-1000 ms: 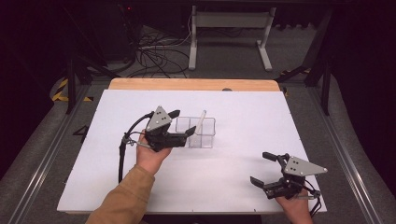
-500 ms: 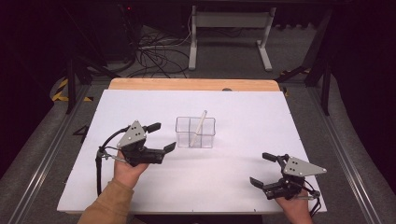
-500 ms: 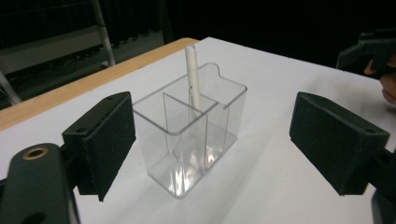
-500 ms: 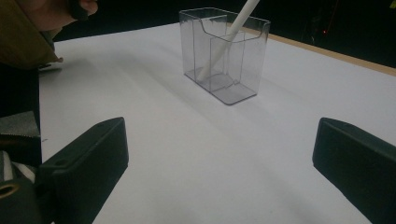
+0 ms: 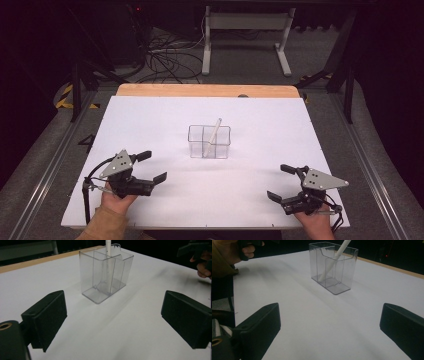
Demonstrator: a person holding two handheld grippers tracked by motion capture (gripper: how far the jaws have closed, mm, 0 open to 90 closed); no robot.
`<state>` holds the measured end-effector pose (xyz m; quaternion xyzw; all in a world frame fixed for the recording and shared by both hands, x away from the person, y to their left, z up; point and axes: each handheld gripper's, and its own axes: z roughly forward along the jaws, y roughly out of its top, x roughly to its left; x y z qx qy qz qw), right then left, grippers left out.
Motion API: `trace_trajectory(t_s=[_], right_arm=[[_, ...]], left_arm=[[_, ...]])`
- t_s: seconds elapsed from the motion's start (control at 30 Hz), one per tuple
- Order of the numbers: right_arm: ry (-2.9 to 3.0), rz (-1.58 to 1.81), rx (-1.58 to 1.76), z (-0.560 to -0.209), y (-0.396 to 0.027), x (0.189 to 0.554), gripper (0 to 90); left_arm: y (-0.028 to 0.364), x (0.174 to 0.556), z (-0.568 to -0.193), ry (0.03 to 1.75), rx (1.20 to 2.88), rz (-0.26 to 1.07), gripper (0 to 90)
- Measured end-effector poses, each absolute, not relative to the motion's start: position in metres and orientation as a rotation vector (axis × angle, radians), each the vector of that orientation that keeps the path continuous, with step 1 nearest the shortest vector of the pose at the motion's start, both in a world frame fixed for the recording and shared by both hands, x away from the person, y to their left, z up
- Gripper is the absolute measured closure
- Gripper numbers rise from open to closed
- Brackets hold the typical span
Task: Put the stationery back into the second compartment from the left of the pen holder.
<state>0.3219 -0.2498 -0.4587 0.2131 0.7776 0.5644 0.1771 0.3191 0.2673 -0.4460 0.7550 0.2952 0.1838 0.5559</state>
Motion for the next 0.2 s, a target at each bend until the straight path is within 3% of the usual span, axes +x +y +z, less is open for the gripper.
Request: trace_trajectory(t_s=[0.2], right_arm=[[2.207, 1.592, 0.605, -0.46, -0.25, 0.323, 3.6]], left_arm=[[0.283, 0.306, -0.455, 0.702, 1.774, 0.45, 5.5]])
